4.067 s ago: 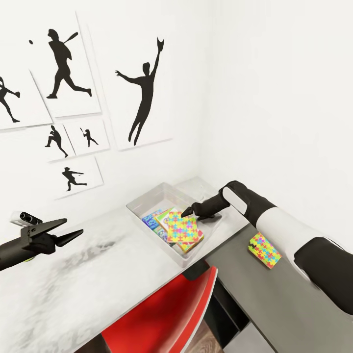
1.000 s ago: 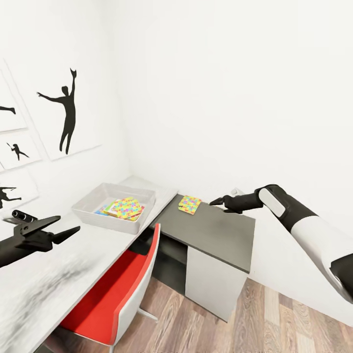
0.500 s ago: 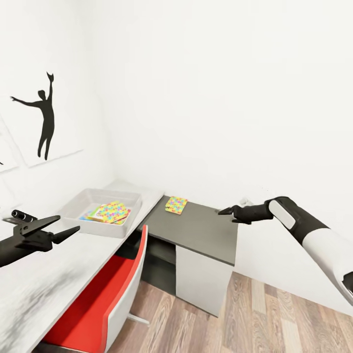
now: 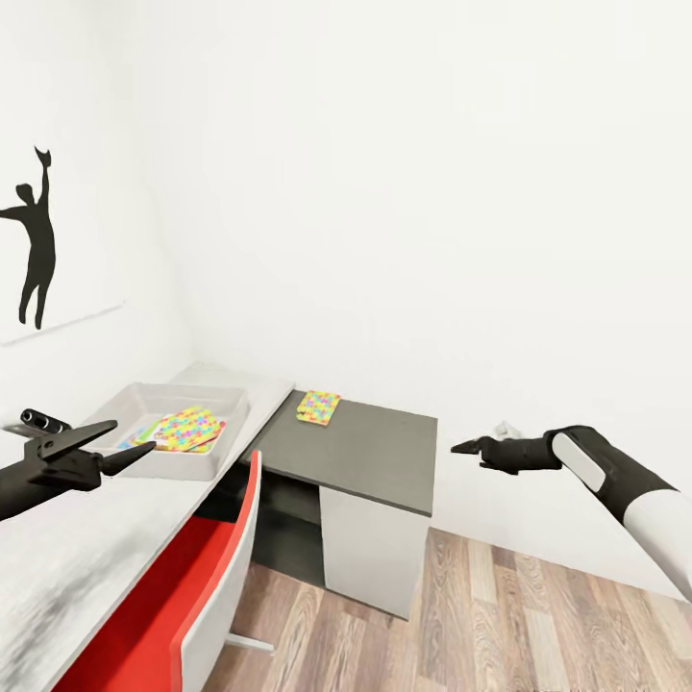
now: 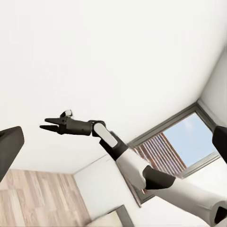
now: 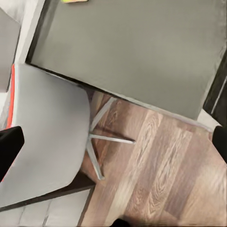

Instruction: Put all the toys in the child's room - the three board games (two on the bed and one on the table), the two jigsaw puzzles on the table, and the tennis ball on the table - inside the toy box on the table in the child's room.

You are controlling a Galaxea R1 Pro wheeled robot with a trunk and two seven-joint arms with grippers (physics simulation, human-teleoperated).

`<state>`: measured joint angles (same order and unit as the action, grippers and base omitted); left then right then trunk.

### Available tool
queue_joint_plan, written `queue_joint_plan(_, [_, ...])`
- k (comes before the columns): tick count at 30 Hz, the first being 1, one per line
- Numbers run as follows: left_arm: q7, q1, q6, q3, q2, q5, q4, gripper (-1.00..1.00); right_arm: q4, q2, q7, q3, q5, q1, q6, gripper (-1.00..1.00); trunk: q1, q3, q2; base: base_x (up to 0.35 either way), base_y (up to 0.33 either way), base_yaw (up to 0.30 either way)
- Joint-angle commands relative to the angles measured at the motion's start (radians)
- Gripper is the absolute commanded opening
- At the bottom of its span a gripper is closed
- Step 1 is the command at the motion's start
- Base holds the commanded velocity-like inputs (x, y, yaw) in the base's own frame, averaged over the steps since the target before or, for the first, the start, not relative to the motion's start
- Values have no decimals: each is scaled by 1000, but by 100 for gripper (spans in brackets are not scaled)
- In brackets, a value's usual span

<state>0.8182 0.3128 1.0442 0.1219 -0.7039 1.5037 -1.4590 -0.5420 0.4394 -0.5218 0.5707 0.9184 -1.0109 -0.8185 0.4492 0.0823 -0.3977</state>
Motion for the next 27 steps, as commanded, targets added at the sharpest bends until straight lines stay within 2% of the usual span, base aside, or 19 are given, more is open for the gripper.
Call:
queue_joint_plan(1, [4, 1, 3, 2, -1, -3, 0, 100, 2, 5, -6, 2, 3, 11, 11, 100, 1, 1, -2, 0, 0, -215])
queue_joint_plan(6, [3, 3, 3, 14, 0, -5, 0, 100, 52, 48, -15, -20, 3, 67, 76, 100, 1, -5, -2, 0, 0, -215])
queue_joint_plan(9, [3, 3, 3, 16, 0, -6, 0, 100, 86, 55, -28, -23, 2, 83, 103, 100, 1, -9, -2, 0, 0, -215])
queue_joint_plan(13, [3, 3, 3, 17, 0, -5, 0, 100, 129, 57, -40, -24, 2, 137, 176, 100, 1, -14, -2, 0, 0, -215])
queue_joint_plan(16, [3, 3, 3, 18, 0, -5, 0, 100, 166, 50, -43, -24, 2, 191, 255, 100, 1, -17, -2, 0, 0, -215])
queue_joint_plan(20, [2, 3, 3, 17, 3, -6, 0, 100, 244, 39, -44, -23, 2, 231, 359, 100, 1, -22, -2, 0, 0, -215])
queue_joint_plan(24, [-4, 3, 3, 17, 8, -6, 0, 100, 367, -6, -44, -23, -2, 245, 470, 100, 1, -26, -2, 0, 0, -178])
queue_joint_plan(27, [-10, 6, 3, 18, 8, -6, -2, 100, 413, -31, -44, -23, -5, 247, 519, 100, 1, -27, -2, 0, 0, -68])
